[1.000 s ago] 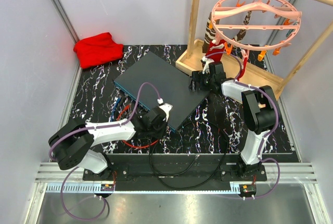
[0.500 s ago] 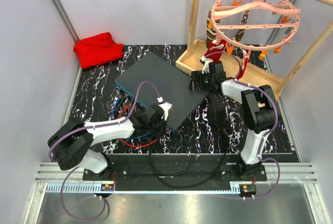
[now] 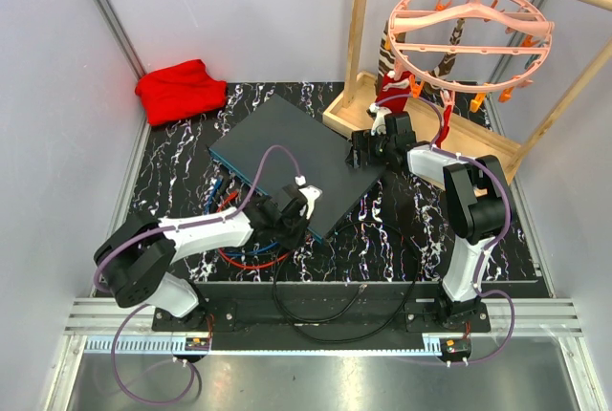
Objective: Insert the plug into the switch port
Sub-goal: Pick up the connector from the center of the board, then insert the connector into the switch port.
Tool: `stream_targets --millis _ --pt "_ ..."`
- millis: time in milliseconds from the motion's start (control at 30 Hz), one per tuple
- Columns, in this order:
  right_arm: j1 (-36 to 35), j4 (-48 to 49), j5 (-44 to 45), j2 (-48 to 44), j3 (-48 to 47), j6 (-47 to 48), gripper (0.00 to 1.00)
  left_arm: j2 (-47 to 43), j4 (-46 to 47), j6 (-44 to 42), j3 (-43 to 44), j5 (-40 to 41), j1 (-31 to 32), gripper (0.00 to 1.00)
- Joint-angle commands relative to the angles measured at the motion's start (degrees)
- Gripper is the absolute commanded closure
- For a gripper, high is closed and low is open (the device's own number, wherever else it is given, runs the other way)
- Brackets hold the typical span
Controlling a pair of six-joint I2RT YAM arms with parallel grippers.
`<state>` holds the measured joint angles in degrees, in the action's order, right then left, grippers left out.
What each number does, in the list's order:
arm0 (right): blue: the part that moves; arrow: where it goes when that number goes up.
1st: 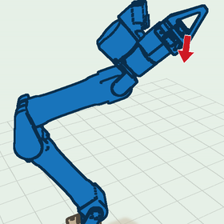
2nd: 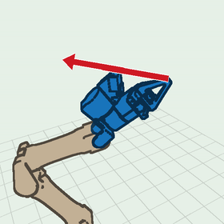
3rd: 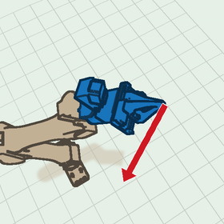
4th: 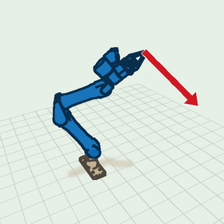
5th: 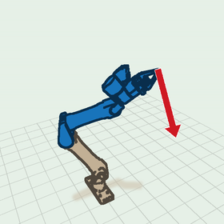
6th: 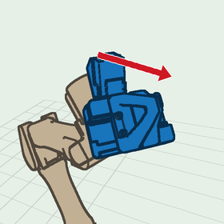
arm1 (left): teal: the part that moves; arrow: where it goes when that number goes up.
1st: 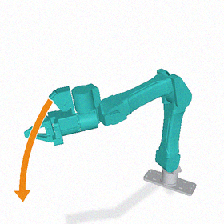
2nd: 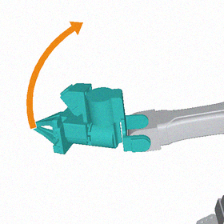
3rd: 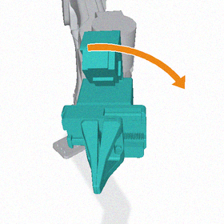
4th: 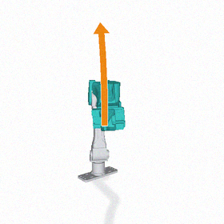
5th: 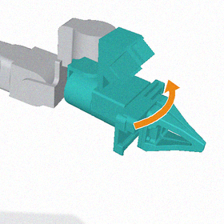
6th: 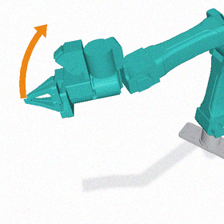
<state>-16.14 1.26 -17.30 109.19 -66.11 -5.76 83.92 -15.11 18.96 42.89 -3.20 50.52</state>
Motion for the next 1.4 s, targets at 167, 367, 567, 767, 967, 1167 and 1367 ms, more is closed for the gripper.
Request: stream_targets --millis 167,367,567,767,967,1167,1367 --pt "-1.4 -2.4 -9.3 2.0 -1.2 -1.9 0.03 3.8 14.9 -0.4 6.6 0.5 -0.2 0.96" --pt "-1.5 -2.2 -7.9 1.3 -0.7 -1.4 0.03 1.5 14.4 -0.5 6.1 2.2 -0.2 0.87" --pt "-1.4 -2.3 -6.8 1.0 -0.7 -0.7 0.03 -4.1 9.0 -0.7 3.9 6.2 0.0 0.72" --pt "-1.4 -2.6 -6.3 1.5 -1.0 -0.4 0.03 -9.5 3.4 -2.3 1.2 8.3 1.2 0.53" --pt "-1.5 -2.8 -6.3 1.7 -1.4 -0.3 0.03 -10.8 -2.0 -4.3 1.1 10.0 4.1 0.51" --pt "-1.5 -2.9 -6.1 1.9 -1.4 -0.3 0.03 -7.0 -6.5 -3.9 3.0 10.4 5.2 0.64" --pt "-1.4 -2.9 -5.8 1.8 -1.3 -0.2 0.03 -3.9 -7.5 -3.8 4.3 8.0 5.4 0.68"
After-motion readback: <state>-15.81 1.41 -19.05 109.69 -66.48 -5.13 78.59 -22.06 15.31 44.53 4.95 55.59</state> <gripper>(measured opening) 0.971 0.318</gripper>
